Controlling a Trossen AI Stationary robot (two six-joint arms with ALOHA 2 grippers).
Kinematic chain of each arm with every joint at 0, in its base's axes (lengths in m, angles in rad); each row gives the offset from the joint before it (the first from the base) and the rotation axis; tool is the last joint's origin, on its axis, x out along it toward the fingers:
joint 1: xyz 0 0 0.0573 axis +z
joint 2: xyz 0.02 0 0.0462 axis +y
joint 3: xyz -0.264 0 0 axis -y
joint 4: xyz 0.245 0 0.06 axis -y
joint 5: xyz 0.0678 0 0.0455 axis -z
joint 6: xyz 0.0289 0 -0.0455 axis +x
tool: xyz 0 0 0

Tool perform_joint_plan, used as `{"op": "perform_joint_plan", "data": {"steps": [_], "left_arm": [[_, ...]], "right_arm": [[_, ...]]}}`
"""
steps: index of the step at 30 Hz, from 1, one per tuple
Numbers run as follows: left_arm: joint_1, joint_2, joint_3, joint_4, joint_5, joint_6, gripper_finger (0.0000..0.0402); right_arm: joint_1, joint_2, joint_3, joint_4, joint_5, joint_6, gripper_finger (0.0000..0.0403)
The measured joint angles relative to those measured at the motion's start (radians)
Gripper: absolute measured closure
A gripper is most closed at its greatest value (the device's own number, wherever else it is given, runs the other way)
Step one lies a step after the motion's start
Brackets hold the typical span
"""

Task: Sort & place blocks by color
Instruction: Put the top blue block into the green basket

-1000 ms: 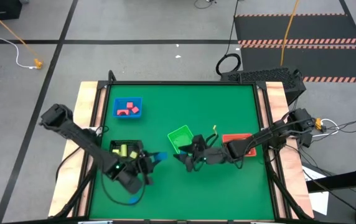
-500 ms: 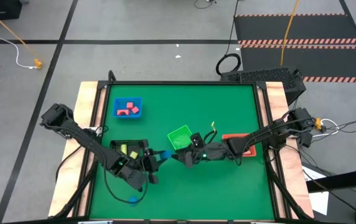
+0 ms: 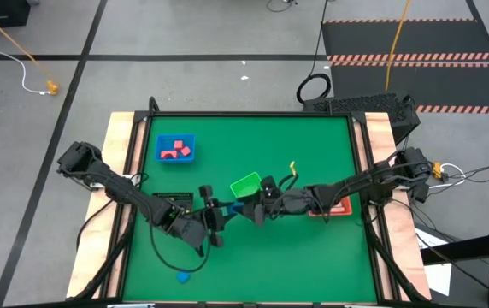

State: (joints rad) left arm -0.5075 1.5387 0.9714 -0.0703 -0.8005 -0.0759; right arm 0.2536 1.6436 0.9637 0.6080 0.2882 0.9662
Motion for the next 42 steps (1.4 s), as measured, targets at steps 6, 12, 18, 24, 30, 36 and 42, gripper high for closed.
{"op": "perform_joint_plan", "data": {"steps": [6, 12, 18, 24, 30, 36, 42], "left_arm": [[0.025, 0.0, 0.0, 0.002, 0.0, 0.049, 0.0277], [0.03, 0.0, 0.0, 0.019, 0.0, 0.104, 0.0277], [0.034, 0.0, 0.0, 0.02, 0.0, 0.127, 0.0277], [0.06, 0.0, 0.0, 0.02, 0.0, 0.152, 0.0277], [0.082, 0.0, 0.0, 0.02, -0.004, 0.162, 0.0277], [0.089, 0.0, 0.0, 0.02, -0.011, 0.16, 0.0277], [0.087, -0.001, 0.0, 0.016, -0.001, 0.162, 0.0277]], "right_arm": [[-0.02, 0.0, -0.001, 0.009, -0.025, 0.001, 0.0138], [-0.019, 0.0, -0.001, 0.008, -0.025, -0.029, 0.0138], [-0.019, 0.0, -0.001, -0.004, -0.023, -0.036, 0.0138], [-0.02, 0.0, -0.001, -0.017, 0.005, 0.028, 0.0138], [-0.019, 0.0, -0.001, -0.068, 0.001, 0.109, 0.0164], [-0.019, 0.0, -0.001, -0.092, 0.021, 0.096, 0.0256], [-0.026, 0.001, -0.003, -0.118, 0.05, 0.069, 0.0366]]}}
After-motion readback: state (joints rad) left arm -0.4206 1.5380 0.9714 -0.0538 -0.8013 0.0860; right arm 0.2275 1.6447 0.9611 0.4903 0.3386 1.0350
